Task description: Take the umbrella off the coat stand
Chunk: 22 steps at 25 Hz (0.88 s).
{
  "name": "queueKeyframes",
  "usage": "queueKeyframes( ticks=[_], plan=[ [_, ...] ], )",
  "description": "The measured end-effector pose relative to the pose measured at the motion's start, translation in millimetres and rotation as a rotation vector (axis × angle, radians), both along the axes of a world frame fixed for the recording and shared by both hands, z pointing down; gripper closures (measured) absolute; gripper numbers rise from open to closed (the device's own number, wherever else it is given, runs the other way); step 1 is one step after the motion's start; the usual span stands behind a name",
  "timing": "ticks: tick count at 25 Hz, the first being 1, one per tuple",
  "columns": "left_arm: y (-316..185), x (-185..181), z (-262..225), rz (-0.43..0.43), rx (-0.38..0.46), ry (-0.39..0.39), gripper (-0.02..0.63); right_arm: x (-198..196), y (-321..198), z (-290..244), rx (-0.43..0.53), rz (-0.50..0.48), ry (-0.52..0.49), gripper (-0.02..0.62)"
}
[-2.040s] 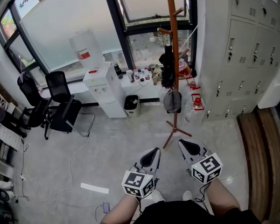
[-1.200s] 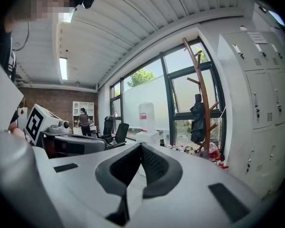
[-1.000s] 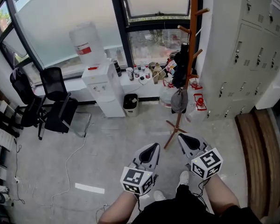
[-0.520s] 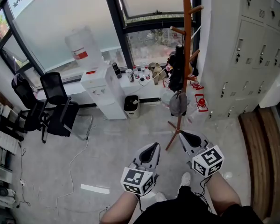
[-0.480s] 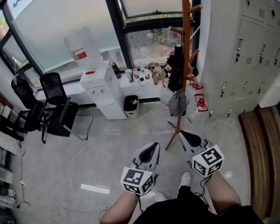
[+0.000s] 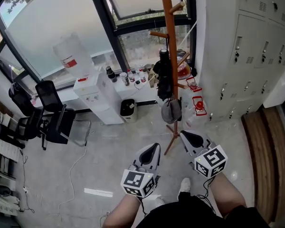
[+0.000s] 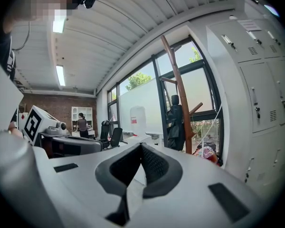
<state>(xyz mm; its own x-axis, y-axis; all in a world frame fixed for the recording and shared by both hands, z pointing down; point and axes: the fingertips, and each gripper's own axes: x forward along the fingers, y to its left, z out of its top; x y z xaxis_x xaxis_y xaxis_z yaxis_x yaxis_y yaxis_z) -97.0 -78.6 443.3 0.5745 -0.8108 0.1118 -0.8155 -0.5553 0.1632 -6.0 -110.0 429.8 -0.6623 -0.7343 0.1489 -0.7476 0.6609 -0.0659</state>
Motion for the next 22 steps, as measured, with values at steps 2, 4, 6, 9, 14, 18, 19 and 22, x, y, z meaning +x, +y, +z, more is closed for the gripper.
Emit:
queueKeyframes(
  ticks=[2,4,6,9,14,18,19,22],
  plan=[
    [-10.0,10.8,-0.8,-0.002,0.0,-0.007,0.588,10.9,-9.9,0.4,-0.002,-0.002,-0.006,0.541],
    [-19.5,21.7,-0.7,-0.004,0.002,-0.015,0.588,22.3,-19.5,1.4,-0.002,-0.004,-0.013,0.541],
    [-28.0,32.5,-1.1,-0.007,0.004,-0.021,0.588,34.2,-27.9,2.1,-0.001,-0.007,-0.017,0.541],
    [-39.8,48.3,-2.8,-0.01,0.008,-0.029,0.588,51.7,-39.8,2.9,0.0,-0.009,-0.023,0.541],
    [-56.1,68.4,-8.4,-0.031,0.016,-0.033,0.588,73.0,-55.2,2.6,0.0,-0.024,-0.038,0.541],
    [-67.4,77.1,-18.4,-0.059,0.03,-0.038,0.588,88.1,-64.8,-3.1,0.009,-0.04,-0.041,0.541],
    [-70.3,78.6,-20.5,-0.065,0.032,-0.04,0.588,91.9,-68.1,-4.6,0.012,-0.041,-0.043,0.541],
    [-77.4,81.4,-24.9,-0.083,0.029,-0.042,0.588,99.1,-75.3,-7.9,0.016,-0.044,-0.058,0.541]
  ],
)
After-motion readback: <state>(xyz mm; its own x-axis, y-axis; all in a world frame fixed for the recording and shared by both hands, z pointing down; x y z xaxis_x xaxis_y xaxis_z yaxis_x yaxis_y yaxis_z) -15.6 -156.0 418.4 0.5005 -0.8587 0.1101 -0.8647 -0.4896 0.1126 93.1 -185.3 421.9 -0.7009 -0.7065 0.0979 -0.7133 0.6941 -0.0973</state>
